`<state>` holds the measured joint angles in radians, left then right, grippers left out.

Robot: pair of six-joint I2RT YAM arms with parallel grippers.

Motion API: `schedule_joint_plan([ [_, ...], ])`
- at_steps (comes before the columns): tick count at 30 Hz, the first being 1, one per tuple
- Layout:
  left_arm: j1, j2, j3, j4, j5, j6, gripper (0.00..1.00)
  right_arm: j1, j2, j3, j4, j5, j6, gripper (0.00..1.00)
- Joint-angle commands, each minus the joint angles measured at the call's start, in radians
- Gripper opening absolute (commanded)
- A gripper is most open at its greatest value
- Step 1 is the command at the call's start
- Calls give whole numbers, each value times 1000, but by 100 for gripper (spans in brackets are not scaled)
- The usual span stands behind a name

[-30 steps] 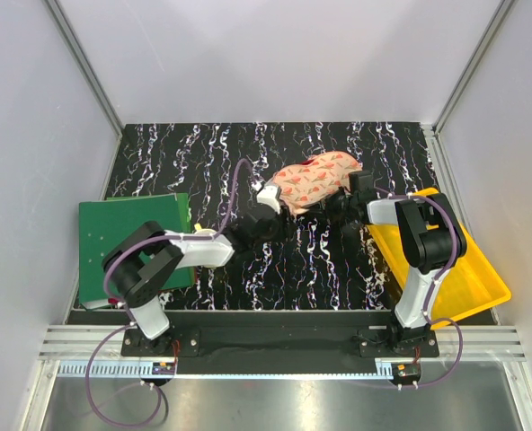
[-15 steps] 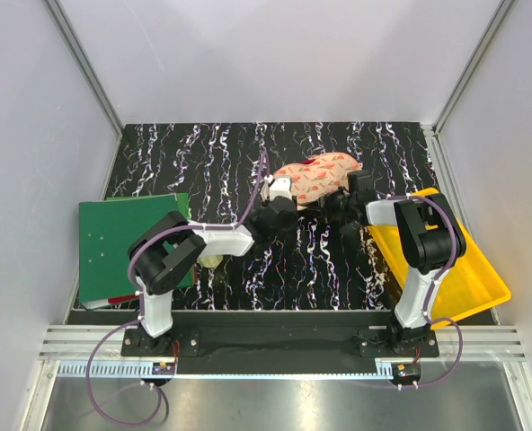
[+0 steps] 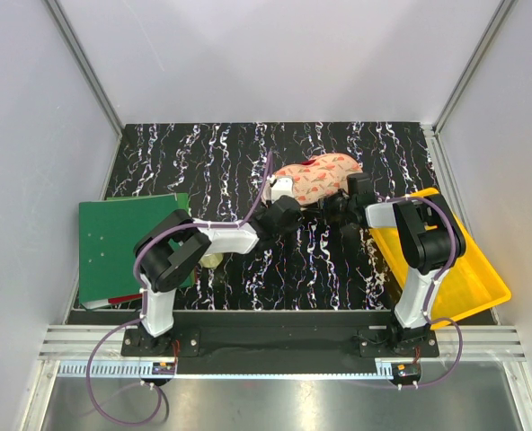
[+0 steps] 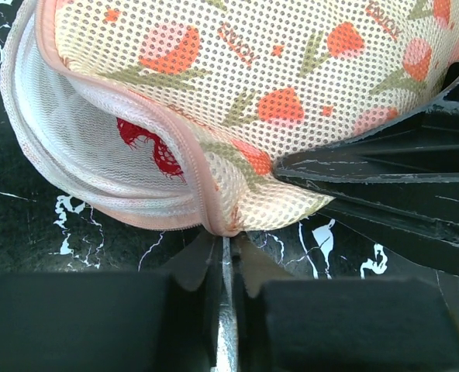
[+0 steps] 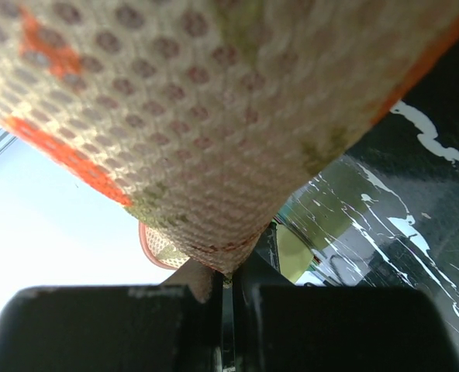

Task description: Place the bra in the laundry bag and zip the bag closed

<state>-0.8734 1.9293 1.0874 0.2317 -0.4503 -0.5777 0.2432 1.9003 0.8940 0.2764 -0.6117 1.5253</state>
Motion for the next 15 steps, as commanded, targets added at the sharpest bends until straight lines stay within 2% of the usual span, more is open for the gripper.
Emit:
schedule_joint_plan([
  [1, -1, -13, 25, 26, -45, -7, 0, 13, -47, -10, 34, -14, 15, 0],
  [7, 23, -44, 10, -106, -45, -106, 0, 11, -56, -4, 1, -2, -31, 0],
  [11, 85, -122, -89, -74, 16, -129, 0, 11, -49, 6, -40, 7, -86, 0],
  [15, 132, -173, -153, -55, 99, -111, 0, -16, -47, 39, -117, 32, -209, 0],
])
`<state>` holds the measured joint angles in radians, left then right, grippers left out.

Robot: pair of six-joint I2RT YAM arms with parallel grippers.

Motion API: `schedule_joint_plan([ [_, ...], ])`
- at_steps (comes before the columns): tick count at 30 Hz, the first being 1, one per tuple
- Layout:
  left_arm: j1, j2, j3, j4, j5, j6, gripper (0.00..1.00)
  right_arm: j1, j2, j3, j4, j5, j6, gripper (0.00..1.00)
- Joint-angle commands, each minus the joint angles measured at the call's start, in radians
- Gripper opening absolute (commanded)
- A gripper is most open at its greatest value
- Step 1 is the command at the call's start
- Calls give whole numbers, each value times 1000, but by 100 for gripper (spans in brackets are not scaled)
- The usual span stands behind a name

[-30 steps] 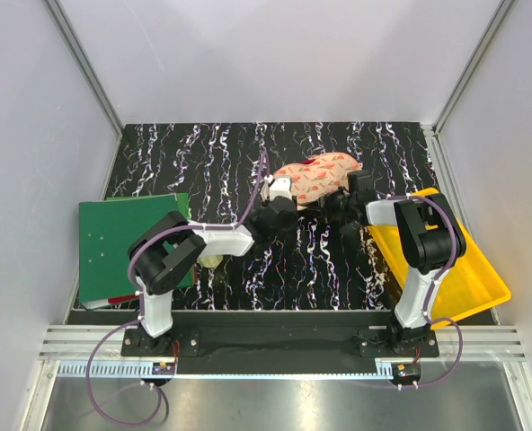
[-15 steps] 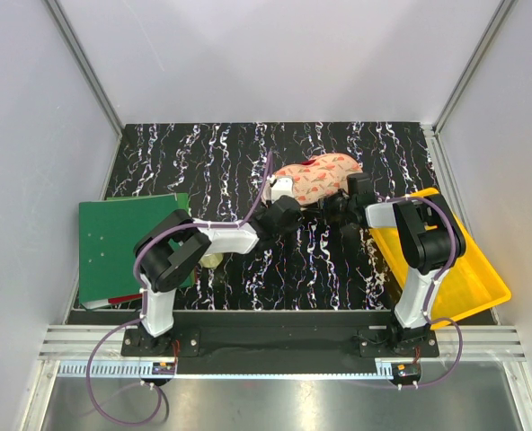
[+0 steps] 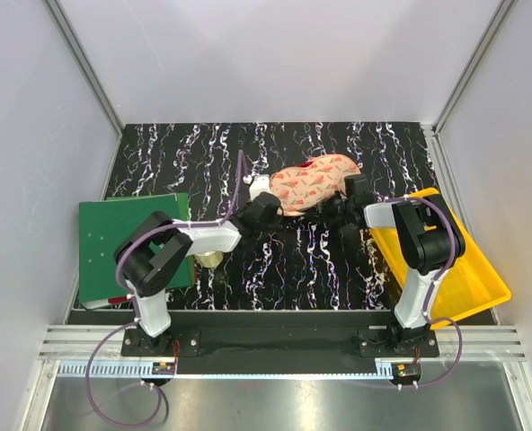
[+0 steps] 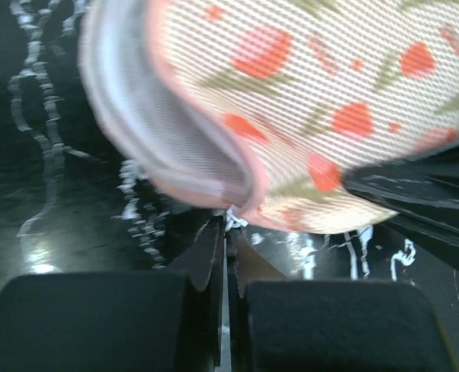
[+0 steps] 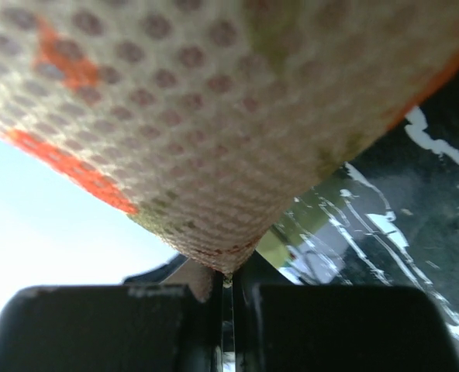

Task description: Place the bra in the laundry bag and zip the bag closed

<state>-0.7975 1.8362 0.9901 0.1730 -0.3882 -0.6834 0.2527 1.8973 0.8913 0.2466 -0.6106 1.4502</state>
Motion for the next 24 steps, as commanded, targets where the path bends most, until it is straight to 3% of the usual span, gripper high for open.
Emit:
schedule_joint_plan([
  [1, 72, -89, -80, 26, 49, 10, 0, -30, -43, 46, -105, 37, -152, 0],
  [5, 84, -94, -91, 58, 129, 48, 0, -47, -17, 118, -161, 20, -258, 0],
  [9, 86, -60, -70, 117, 314, 49, 0, -55, 26, 265, -389, 57, -546, 1],
  [11, 84, -46, -71, 147, 363, 19, 0, -58, 16, 267, -443, 80, -591, 22],
  [12, 84, -43, -74, 164, 382, -13, 0, -58, 3, 253, -444, 89, -605, 42],
  [14, 83, -35, -70, 198, 426, -28, 0, -58, -49, 203, -441, 92, -607, 51],
  [15, 83, -32, -62, 209, 443, -44, 0, -58, -88, 181, -438, 91, -591, 63],
  [16, 81, -28, -61, 215, 454, -51, 0, -58, -108, 158, -406, 81, -573, 69],
  [20, 67, -14, -41, 232, 482, -77, 0, -58, -196, -12, -253, 40, -435, 73],
  [24, 55, -11, -38, 212, 479, -59, 0, -56, -224, -46, -181, 84, -393, 74],
])
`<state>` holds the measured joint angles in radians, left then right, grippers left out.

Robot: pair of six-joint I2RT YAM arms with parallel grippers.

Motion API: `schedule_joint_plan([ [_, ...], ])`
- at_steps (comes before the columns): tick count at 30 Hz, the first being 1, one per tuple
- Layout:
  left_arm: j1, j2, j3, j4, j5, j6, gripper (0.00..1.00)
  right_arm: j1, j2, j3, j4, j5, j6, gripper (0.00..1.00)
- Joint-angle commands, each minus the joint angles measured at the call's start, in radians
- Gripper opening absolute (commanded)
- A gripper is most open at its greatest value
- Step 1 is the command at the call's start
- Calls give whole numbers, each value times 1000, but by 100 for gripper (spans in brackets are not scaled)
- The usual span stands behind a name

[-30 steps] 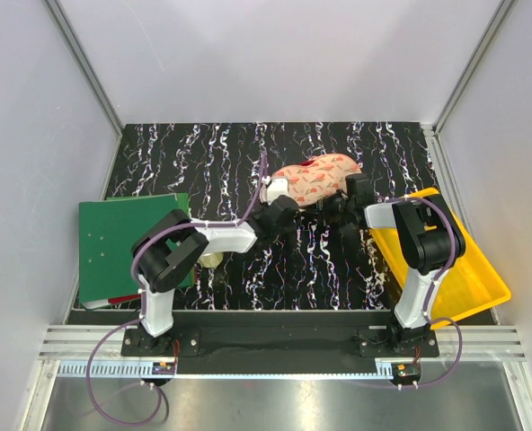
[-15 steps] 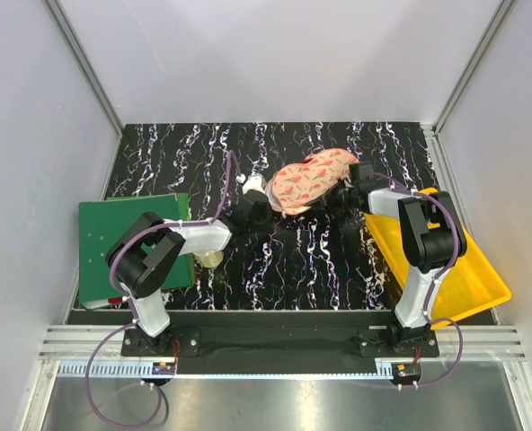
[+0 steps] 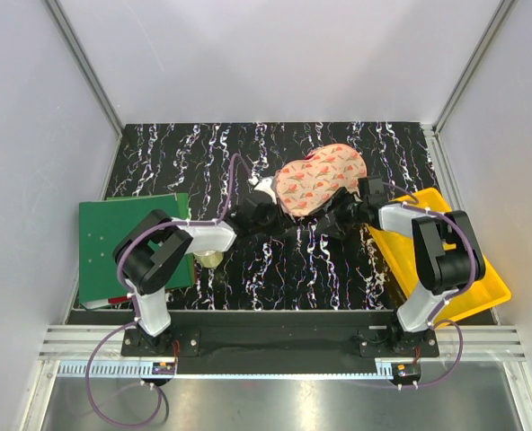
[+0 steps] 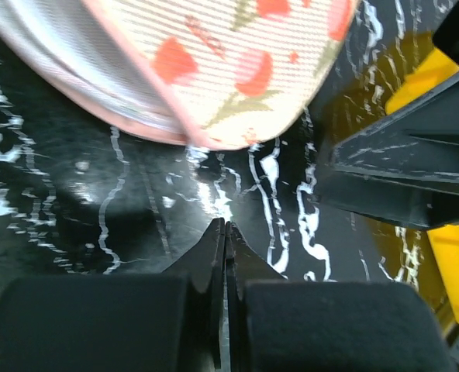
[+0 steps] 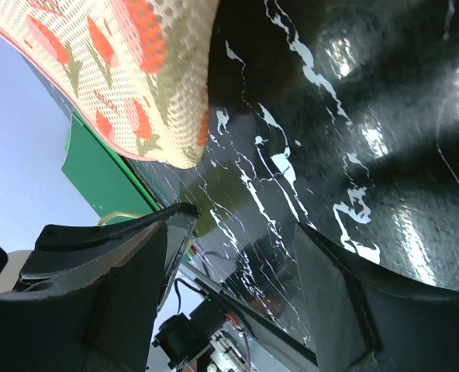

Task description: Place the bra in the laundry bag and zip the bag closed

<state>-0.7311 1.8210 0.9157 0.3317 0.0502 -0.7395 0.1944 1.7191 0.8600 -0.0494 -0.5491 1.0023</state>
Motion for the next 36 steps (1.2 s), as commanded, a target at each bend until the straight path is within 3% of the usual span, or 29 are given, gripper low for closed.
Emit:
schedule_joint_plan([
  [1, -11, 0, 34, 50, 37, 2, 0, 4, -36, -9, 117, 17, 55, 74],
  [2, -11, 0, 29, 44, 31, 5, 4, 2, -27, 3, 120, -1, 58, 74],
  [3, -11, 1, 34, 34, 25, 12, 20, 2, -10, 5, 126, -6, 68, 74],
  [5, -10, 20, 72, 6, 17, 31, 36, 2, 5, -1, 181, -27, 97, 75],
  [6, -10, 29, 89, -38, -4, 46, 49, 2, 26, 1, 198, -32, 122, 75],
  [7, -10, 49, 110, -61, -7, 54, 51, 2, 40, 5, 226, -41, 136, 75],
  [12, -7, 116, 264, -236, -47, 109, 53, 2, 112, 34, 292, -78, 206, 75],
  [20, -5, 170, 310, -276, -107, 147, 50, 2, 152, 54, 332, -95, 243, 75],
  [27, -7, 173, 315, -267, -119, 152, 62, 4, 175, 60, 348, -89, 260, 73],
  [31, -1, 190, 324, -243, -105, 167, 63, 2, 211, 71, 352, -80, 282, 69],
  [36, 7, 137, 253, -177, -87, 160, 63, 2, 223, 73, 335, -29, 289, 55],
])
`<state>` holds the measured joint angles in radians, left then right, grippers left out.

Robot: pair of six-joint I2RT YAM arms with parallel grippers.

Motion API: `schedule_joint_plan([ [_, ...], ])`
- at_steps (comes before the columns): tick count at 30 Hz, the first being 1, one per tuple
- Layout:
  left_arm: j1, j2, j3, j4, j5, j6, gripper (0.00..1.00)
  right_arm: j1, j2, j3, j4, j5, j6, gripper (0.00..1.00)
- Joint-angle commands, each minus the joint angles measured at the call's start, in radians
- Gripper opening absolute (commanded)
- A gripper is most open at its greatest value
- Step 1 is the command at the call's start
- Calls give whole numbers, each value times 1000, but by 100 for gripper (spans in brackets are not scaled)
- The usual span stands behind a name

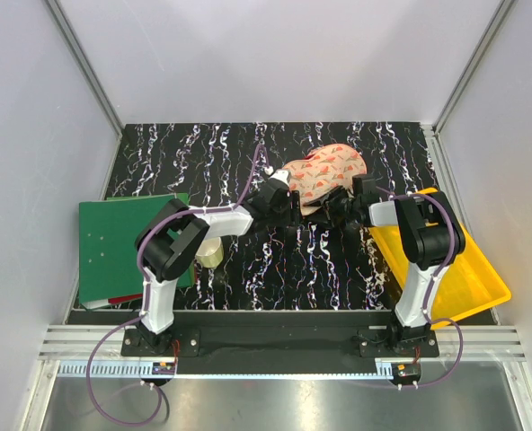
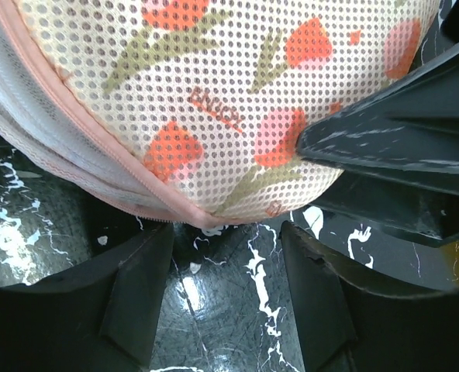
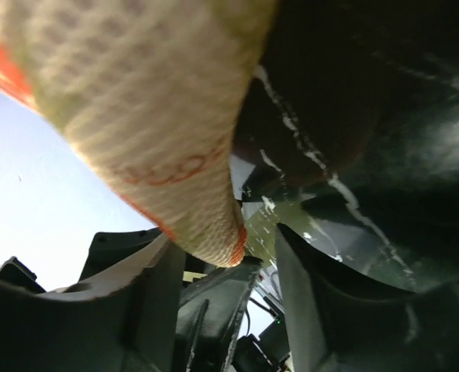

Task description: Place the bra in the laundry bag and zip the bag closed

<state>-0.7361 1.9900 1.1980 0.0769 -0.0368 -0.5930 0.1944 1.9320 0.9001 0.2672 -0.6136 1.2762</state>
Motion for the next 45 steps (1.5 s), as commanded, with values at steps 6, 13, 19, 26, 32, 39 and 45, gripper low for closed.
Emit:
schedule_joint_plan([
  [6, 24, -143, -107, 112, 58, 31, 69, 2, 16, 60, 4, 37, 17, 35],
  [13, 58, -134, -118, 168, 209, 116, 66, 4, -30, 98, -37, -12, 40, 25],
  [19, 70, -88, -84, 170, 222, 133, 61, 2, -50, 112, -94, -21, 29, 15],
  [26, 69, -65, -57, 191, 187, 133, 51, 0, -57, 106, -75, -37, 64, 10],
  [32, 70, -30, -12, 179, 170, 131, 49, 0, -57, 102, -59, -51, 83, 9],
  [39, 70, -11, 21, 136, 104, 116, 45, 0, -61, 85, -31, -64, 106, 7],
  [45, 70, -13, 31, 127, 69, 107, 38, 0, -61, 71, -14, -75, 114, 6],
])
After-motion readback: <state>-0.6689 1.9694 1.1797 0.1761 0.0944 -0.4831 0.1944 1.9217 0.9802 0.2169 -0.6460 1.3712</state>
